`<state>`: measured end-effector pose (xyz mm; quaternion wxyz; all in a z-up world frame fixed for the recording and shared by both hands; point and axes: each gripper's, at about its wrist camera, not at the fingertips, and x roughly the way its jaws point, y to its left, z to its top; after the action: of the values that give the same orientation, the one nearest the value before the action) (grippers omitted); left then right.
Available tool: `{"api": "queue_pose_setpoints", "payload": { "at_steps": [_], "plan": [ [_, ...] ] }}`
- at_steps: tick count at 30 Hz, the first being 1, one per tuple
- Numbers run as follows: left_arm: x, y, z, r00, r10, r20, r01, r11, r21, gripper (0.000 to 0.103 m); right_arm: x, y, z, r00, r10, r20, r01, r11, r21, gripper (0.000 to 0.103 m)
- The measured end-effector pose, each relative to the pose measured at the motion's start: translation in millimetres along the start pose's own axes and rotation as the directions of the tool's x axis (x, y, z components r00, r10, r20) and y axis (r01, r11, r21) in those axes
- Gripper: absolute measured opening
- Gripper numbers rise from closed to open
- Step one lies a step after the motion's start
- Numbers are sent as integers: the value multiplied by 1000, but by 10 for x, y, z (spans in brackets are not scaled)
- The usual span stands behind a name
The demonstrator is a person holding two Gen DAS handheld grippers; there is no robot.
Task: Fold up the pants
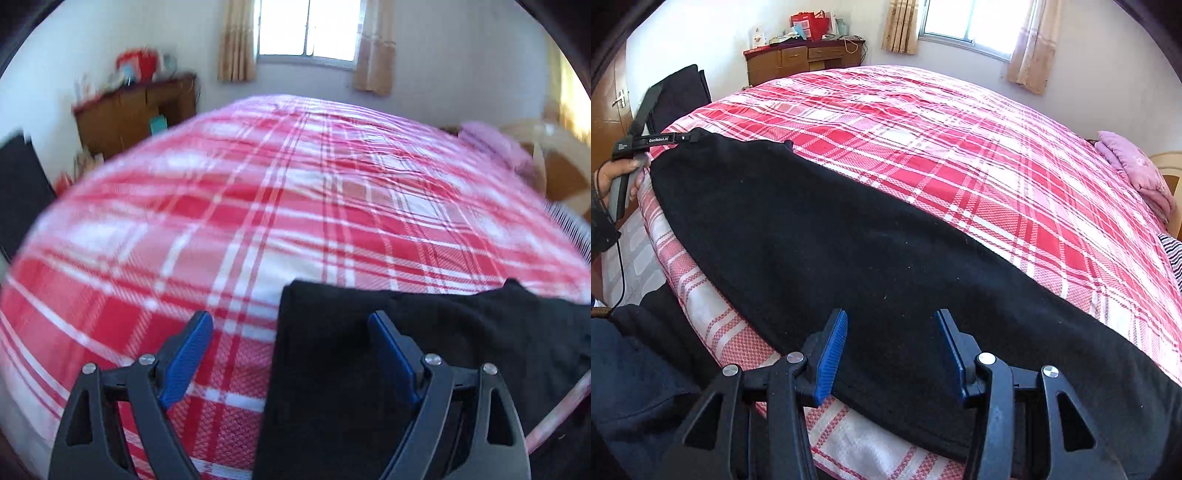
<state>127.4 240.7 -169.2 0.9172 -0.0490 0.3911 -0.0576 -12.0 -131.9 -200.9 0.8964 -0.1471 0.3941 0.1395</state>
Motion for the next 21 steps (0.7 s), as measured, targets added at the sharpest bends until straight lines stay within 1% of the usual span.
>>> {"api": "queue_pose_setpoints", "payload": {
  "at_steps": [2,3,4,5,6,8,9,11,12,14,17,19,21],
  "plan": [
    [-9,-47,-34,1000,2,23,-2,1000,26,87,22,25,-7,1000,4,-5,-4,1000,1,51],
    [-3,-94,-35,1000,-9,15,8,999,43,79,32,34,-9,1000,4,-7,-4,1000,0,51],
    [3,-130,-30,1000,-28,10,28,999,46,66,41,46,-14,1000,4,-9,-4,1000,-1,51],
    [12,-144,-10,998,-68,-3,68,997,36,57,50,52,-20,1000,6,-11,-6,1000,-2,51],
    [4,-127,4,995,-94,-16,94,995,24,53,53,53,-26,1000,7,-13,-7,1000,-2,51],
    [24,-149,-1,996,-86,-20,86,996,36,52,71,57,-33,1000,7,-14,-7,1000,0,51],
    [31,-142,-3,996,-84,-20,85,996,33,48,78,60,-34,1000,8,-14,-8,1000,2,51],
    [21,-108,7,996,-91,-20,92,996,10,32,78,53,-38,1000,11,-11,-11,1000,9,51],
    [5,-89,19,993,-117,-22,117,993,-3,24,82,46,-36,1000,12,-10,-12,1000,14,51],
    [-68,-95,43,993,-116,-6,116,993,-7,22,74,29,-38,1000,14,-5,-14,1000,24,51],
    [-136,-138,71,995,-101,7,100,995,19,22,33,8,-28,1000,14,19,-14,999,35,51],
    [-95,-148,58,997,-74,-19,74,997,27,22,16,-9,-21,999,26,30,-27,999,45,51],
    [-22,-131,23,998,-61,-32,62,998,24,23,63,-11,-31,1000,30,8,-30,999,44,51]
  ]
}}
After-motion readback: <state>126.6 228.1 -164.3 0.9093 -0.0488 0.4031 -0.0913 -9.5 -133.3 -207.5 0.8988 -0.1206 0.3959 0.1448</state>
